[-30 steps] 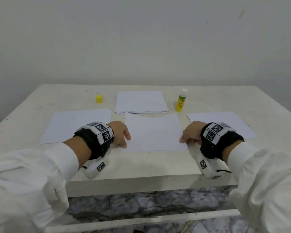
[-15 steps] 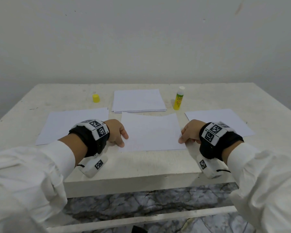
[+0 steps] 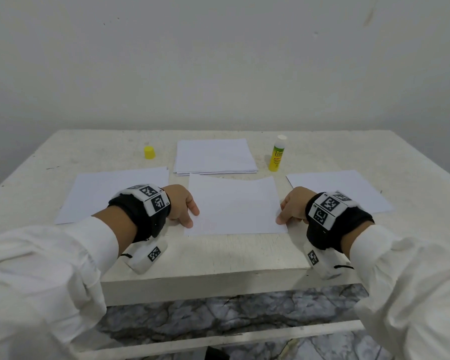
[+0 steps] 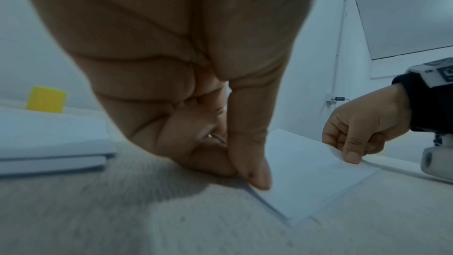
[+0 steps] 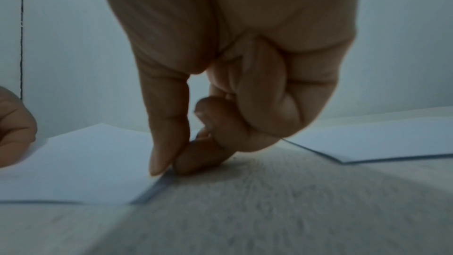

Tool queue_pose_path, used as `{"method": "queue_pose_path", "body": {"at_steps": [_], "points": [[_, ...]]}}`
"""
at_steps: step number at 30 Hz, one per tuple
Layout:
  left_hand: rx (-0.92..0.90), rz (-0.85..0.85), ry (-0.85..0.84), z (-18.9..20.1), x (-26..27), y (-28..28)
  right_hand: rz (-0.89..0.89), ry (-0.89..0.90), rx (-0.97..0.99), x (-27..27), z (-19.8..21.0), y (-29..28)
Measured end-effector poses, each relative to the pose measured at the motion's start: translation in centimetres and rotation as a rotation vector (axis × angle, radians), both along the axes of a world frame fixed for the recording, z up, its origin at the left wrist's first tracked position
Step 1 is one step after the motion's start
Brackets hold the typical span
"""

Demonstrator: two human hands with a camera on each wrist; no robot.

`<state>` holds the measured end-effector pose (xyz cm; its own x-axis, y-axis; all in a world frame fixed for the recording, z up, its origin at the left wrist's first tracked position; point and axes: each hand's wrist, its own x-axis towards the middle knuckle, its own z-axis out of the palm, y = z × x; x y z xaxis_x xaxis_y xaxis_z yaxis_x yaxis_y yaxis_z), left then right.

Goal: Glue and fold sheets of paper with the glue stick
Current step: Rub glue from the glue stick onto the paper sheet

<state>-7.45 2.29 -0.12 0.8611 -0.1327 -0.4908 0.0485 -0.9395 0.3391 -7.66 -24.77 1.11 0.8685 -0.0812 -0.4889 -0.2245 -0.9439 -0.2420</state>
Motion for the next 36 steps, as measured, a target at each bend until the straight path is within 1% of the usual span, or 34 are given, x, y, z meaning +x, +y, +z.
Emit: {"method": "queue_pose_path", "body": {"at_steps": [2,6,7,9,11,12,14,16,18,21,26,29,32,36], "points": [[0.042,-0.027,-0.020,0.1,-0.2,-0.2,-0.010,0.004,-0.019,0.0,0.0,0.3],[0.243,-0.143,-0.063,0.3,-0.4,-0.8,0.064,-0.024,-0.209,0.0,0.4,1.6],[0.302,-0.175,-0.056,0.3,-0.3,-0.8,0.116,-0.035,-0.245,0.1,0.4,2.3],[0.435,-0.247,-0.049,0.2,0.3,-0.5,0.256,0.008,-0.306,0.4,0.2,4.3],[0.544,-0.329,-0.044,0.0,0.9,-0.4,0.374,0.084,-0.286,1.3,-0.4,7.0],[0.575,-0.362,-0.039,0.0,1.1,-0.5,0.419,0.103,-0.273,1.9,-0.9,8.4],[0.591,-0.402,-0.050,-0.2,1.5,-0.6,0.505,0.068,-0.277,3.0,-1.7,11.3],[0.573,-0.407,-0.065,-0.6,2.0,-0.5,0.584,0.042,-0.300,4.0,-2.5,13.7],[0.568,-0.394,-0.061,-1.0,2.5,-0.4,0.633,0.014,-0.314,4.5,-3.3,14.9],[0.566,-0.379,-0.059,-1.1,2.9,-0.3,0.640,0.013,-0.292,4.7,-3.2,13.5],[0.540,-0.391,-0.070,-1.4,3.3,-0.1,0.549,0.090,-0.321,3.7,-0.4,5.8],[0.572,-0.382,-0.045,-1.0,3.5,-0.5,0.491,0.113,-0.318,3.4,0.0,2.5],[0.567,-0.353,-0.004,-1.0,4.1,-1.8,0.488,0.101,-0.338,3.4,0.1,2.4],[0.480,-0.341,-0.041,-1.6,4.3,-5.9,0.465,0.118,-0.423,4.6,-1.2,3.1]]}}
